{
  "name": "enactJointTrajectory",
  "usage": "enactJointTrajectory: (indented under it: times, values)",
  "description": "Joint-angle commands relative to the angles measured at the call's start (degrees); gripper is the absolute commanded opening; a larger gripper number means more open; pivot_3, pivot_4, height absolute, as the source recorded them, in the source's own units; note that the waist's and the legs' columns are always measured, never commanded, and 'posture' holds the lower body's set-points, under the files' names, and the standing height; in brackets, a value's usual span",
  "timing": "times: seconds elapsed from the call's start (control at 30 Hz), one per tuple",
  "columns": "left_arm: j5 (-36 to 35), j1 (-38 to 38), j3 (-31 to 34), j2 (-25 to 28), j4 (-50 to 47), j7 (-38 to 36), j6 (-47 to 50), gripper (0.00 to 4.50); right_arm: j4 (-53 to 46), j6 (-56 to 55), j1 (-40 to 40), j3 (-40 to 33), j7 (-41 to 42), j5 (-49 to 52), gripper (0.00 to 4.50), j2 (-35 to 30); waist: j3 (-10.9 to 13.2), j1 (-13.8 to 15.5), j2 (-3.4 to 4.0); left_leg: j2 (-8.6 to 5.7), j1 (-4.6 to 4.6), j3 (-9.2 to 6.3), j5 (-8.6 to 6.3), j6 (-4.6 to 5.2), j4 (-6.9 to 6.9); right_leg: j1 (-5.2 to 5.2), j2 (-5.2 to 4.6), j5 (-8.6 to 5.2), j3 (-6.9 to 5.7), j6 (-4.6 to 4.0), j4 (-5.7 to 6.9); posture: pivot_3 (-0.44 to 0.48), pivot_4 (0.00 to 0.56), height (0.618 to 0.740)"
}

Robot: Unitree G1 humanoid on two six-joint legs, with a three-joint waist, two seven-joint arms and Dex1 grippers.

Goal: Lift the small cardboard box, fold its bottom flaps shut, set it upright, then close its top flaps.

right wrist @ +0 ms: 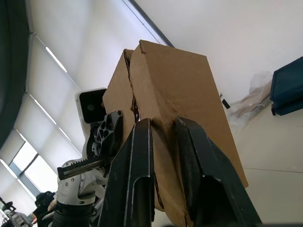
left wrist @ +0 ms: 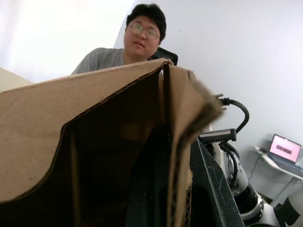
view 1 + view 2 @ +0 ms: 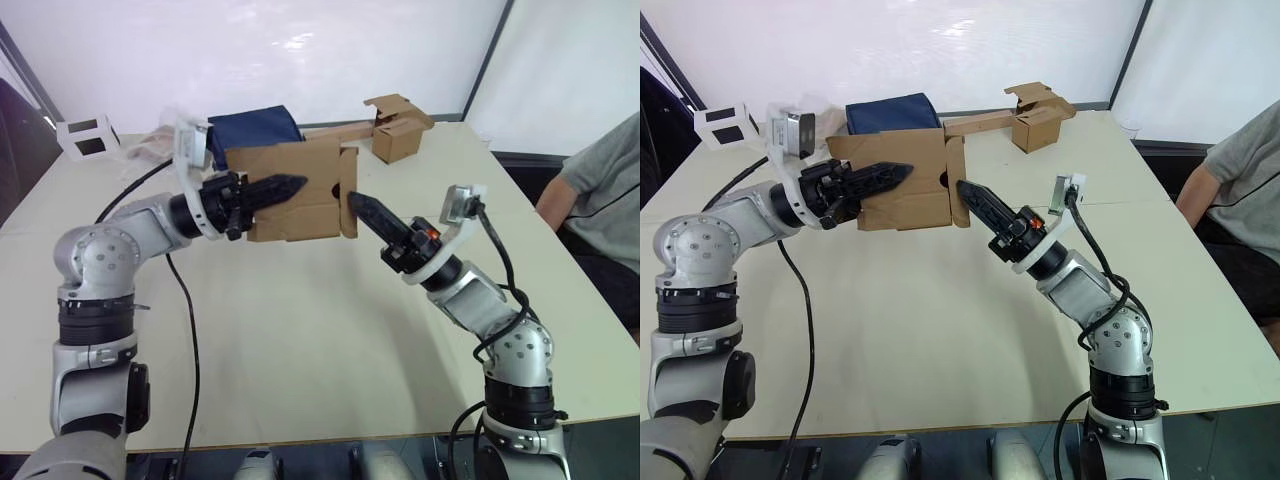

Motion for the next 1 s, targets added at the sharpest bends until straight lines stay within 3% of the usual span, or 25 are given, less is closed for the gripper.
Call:
enactJointTrajectory:
  times: [0.03,1.0]
  values:
    - [-0.12,-0.22,-0.07,-0.12,-1.95,-0.36,-0.77,0.0,-3.69,-0.02,-1.91,1.25,-0.14,0.34,0.79,0.04,0.0,0.0,0.0,0.0,0.0,0.0,0.0,0.0,0.0,0.0,0.0,0.0,0.0,0.0,0.0,0.0,0.15,0.74]
    - [-0.98,0.29,0.83,-0.19,-2.88,0.15,-0.11,0.0,-3.1,0.24,-3.65,1.48,-0.06,-2.28,0.79,-0.25,0.0,0.01,0.0,0.0,0.0,0.0,0.0,0.0,0.0,0.0,0.0,0.0,0.0,0.0,0.0,0.0,0.15,0.74]
